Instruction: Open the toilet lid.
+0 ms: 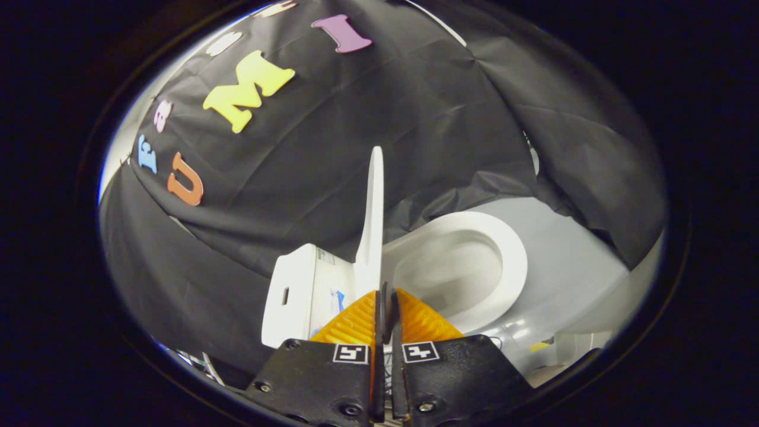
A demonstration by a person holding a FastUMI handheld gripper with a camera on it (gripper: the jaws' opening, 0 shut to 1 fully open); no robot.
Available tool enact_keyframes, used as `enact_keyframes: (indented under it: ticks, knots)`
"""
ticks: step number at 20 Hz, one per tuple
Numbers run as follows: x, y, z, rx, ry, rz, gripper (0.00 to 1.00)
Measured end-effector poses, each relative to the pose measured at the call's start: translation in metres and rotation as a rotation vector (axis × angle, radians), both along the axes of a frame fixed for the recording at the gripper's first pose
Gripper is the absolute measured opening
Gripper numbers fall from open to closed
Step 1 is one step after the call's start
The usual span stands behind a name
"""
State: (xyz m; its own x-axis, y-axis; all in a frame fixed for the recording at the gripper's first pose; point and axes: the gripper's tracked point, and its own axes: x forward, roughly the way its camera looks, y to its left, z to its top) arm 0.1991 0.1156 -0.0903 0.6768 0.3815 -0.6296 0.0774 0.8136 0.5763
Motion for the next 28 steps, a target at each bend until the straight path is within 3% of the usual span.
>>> enact_keyframes:
  ticks: [13,21,28]
  knots:
    - [-0.002,0.046,0.034,-0.163,-0.030,0.013,0.08]
    - [-0.005,0.079,0.055,-0.319,-0.053,0.046,0.08]
    - [-0.012,0.119,0.080,-0.376,-0.078,0.093,0.08]
